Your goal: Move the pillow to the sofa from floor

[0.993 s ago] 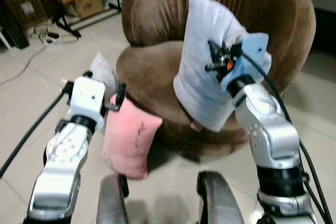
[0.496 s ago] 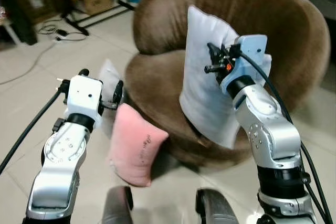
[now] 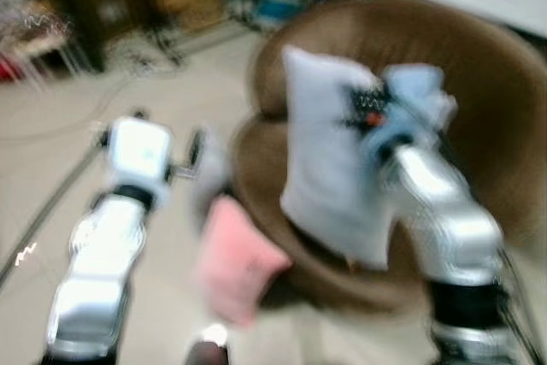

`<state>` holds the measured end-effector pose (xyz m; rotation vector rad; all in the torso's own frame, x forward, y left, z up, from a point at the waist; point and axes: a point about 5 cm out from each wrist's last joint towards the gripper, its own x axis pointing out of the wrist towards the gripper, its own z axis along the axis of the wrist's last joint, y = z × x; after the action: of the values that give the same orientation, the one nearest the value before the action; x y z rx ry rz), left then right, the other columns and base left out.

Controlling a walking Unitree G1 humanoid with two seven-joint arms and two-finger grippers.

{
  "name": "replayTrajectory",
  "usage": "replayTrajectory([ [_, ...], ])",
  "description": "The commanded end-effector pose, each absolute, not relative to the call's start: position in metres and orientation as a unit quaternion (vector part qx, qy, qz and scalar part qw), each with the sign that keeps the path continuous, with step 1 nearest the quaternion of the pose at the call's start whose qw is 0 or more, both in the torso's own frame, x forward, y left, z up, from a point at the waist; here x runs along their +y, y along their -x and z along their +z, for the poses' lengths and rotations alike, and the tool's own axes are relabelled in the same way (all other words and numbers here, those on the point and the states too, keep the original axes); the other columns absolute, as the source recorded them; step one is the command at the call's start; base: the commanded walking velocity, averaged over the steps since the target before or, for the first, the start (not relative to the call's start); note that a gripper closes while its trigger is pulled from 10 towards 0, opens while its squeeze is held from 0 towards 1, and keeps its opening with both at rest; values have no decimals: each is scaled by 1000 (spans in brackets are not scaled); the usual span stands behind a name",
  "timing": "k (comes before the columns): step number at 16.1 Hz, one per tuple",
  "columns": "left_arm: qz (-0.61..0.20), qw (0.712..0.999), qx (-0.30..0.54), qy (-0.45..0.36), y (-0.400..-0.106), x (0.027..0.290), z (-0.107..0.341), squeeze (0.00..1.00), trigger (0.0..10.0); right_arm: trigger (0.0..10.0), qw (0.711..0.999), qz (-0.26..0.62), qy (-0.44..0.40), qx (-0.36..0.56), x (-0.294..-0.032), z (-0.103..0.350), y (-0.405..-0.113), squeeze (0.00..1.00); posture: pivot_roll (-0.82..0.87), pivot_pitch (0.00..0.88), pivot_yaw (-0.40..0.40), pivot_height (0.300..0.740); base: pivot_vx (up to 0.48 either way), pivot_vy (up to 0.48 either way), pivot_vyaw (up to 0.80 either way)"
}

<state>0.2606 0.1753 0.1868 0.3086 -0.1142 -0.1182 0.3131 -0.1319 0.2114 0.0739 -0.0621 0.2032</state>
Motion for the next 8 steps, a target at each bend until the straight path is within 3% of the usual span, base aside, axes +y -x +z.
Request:
replayTrajectory([
  [1, -37, 985, -48, -160, -258, 187, 187, 0, 10000, 10000, 986, 148, -45, -68, -108, 230, -309, 0, -67, 0, -32, 740, 0, 0, 0],
  [8, -37, 985, -48, -160, -259, 186, 188, 0, 10000, 10000, 986, 142, -45, -75, -108, 232, -309, 0, -69, 0, -28, 740, 0, 0, 0],
])
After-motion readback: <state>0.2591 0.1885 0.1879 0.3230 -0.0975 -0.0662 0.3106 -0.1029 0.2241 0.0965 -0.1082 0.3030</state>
